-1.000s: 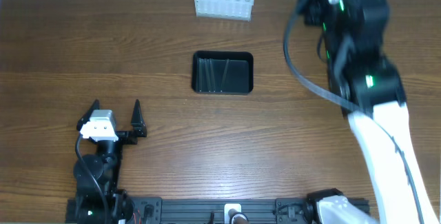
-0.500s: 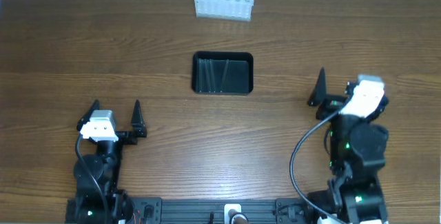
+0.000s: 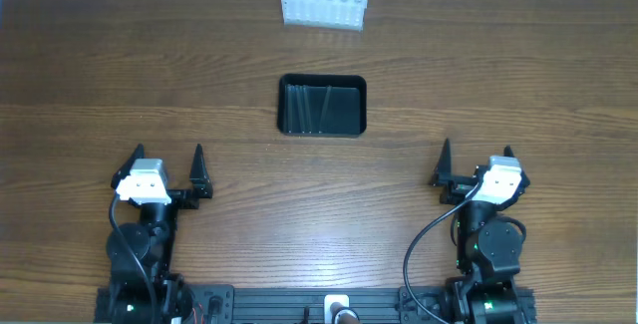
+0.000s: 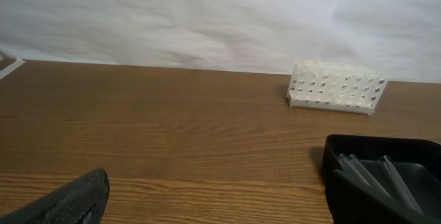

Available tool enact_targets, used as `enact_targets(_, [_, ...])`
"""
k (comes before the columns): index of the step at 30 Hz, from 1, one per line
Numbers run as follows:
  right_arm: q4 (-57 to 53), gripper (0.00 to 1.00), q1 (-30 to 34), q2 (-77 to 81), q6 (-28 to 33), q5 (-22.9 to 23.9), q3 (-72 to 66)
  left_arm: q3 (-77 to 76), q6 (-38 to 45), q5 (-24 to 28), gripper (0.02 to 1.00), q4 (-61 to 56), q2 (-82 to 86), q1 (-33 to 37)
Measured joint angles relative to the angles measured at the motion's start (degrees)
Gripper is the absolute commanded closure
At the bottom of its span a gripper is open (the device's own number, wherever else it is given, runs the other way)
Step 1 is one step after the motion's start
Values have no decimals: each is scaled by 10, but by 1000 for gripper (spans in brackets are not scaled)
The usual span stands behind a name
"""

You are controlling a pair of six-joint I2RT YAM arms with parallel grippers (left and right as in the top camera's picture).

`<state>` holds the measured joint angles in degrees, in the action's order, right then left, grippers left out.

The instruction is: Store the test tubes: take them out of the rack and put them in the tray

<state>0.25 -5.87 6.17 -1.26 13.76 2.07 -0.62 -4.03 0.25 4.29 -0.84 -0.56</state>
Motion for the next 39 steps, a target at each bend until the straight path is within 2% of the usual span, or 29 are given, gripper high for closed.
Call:
enact_targets(13, [-30,9,1,-53,30,-3,-14,0,0,0,18,0,0,0])
enact_targets(39, [-30,9,3,-53,32,-3,-14,0,0,0,18,0,0,0])
